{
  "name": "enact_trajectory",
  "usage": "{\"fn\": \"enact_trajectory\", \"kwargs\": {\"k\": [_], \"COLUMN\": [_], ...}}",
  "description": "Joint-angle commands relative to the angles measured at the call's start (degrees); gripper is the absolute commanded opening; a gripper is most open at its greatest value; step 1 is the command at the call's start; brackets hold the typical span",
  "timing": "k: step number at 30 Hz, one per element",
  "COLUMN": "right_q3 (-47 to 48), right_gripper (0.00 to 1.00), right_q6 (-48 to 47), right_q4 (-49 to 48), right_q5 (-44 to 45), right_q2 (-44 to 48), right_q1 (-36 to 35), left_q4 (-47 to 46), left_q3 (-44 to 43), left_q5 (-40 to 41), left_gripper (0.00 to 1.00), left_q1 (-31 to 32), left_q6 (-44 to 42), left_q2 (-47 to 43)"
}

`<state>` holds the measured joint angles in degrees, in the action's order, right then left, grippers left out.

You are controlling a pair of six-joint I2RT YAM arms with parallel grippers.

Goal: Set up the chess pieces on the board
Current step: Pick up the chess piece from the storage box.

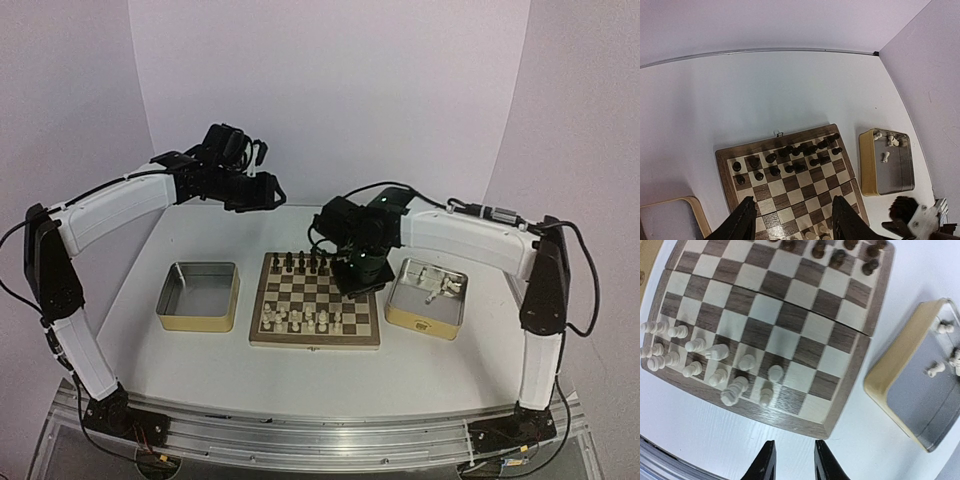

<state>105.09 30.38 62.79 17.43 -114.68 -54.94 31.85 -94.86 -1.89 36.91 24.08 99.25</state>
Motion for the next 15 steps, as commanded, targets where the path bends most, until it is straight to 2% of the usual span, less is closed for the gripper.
{"fn": "enact_trajectory", "kwargs": {"k": [1, 6, 9, 15], "right_q3": [-5.9, -14.2, -17.6, -19.2], "right_gripper": [0.26, 0.27, 0.29, 0.30], "right_q6": [2.5, 2.6, 3.0, 4.7], "right_q4": [1.9, -3.9, -7.7, -13.2], "right_q5": [4.1, 0.6, -3.0, -5.0], "right_q2": [8.4, 12.1, 10.8, 5.1], "right_q1": [9.5, 21.6, 27.2, 31.5], "left_q4": [-2.4, -2.7, -2.5, -2.5], "left_q3": [-3.5, -7.7, -11.4, -17.9], "left_q5": [-5.8, -8.2, -9.1, -10.3], "left_gripper": [0.50, 0.50, 0.50, 0.50], "left_q1": [0.0, 2.9, 5.8, 8.5], "left_q6": [0.7, 1.1, 1.3, 2.6], "left_q2": [2.9, 6.4, 9.8, 15.3]}}
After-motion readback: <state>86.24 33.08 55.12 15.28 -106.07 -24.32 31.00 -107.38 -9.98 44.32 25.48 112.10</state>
